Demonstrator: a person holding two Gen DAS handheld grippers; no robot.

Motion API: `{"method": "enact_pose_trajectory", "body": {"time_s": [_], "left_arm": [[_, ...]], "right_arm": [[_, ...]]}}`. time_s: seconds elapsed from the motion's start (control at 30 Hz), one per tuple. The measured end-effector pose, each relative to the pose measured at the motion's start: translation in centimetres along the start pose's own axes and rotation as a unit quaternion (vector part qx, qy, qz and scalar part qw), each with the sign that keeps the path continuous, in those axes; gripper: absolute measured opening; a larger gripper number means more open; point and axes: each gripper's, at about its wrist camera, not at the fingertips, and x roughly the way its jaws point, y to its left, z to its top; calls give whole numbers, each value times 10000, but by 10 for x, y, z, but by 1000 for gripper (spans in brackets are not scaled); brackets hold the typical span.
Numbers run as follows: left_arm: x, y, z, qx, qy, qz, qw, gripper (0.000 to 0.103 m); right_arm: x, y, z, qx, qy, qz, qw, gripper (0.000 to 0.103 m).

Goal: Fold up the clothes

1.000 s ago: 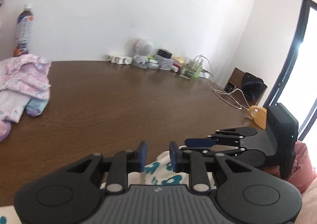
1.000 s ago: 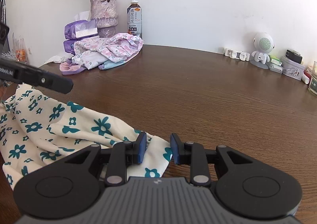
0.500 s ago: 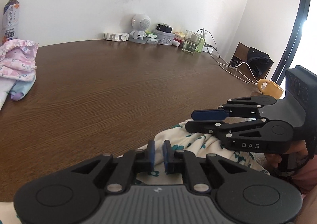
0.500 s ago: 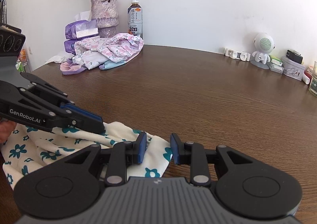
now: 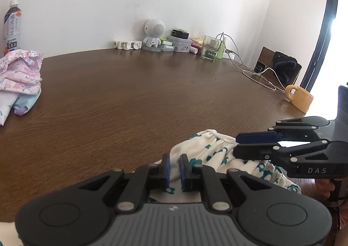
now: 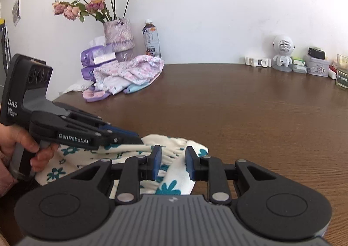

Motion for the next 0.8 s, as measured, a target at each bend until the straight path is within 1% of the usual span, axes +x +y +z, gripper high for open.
{"method": "enact_pose_trajectory", "body": {"time_s": [0.1, 0.2, 0.33, 0.43, 0.5, 0.63, 0.73, 0.8], "left_arm": [[-2, -4, 0, -4, -52, 105, 9999, 10], [-10, -10, 0, 31, -245, 241, 9994, 10], [-27, -18, 2, 91, -541, 294, 9981, 12], [-34, -27, -1, 179, -633, 286, 9974, 15], [-36, -32, -4, 244, -625, 233, 9975, 15], [-32, -39, -10, 377, -481, 267, 9978, 15], [-20, -37, -16, 372, -257, 300, 9985, 15], [-17, -34, -17, 315, -216, 263, 9989, 15]], "right_arm": [[5, 4, -2, -49, 129, -76, 9999, 23], [7, 6, -4, -96, 152, -123, 9998, 23], [8, 7, -6, -121, 158, -156, 9997, 23], [8, 8, -7, -149, 153, -159, 9996, 23], [8, 8, -6, -167, 162, -172, 9996, 23], [8, 13, -5, -294, 172, -263, 9991, 23], [5, 15, -4, -310, 127, -322, 9989, 23], [-3, 15, -2, -198, 2, -377, 9991, 23]]}}
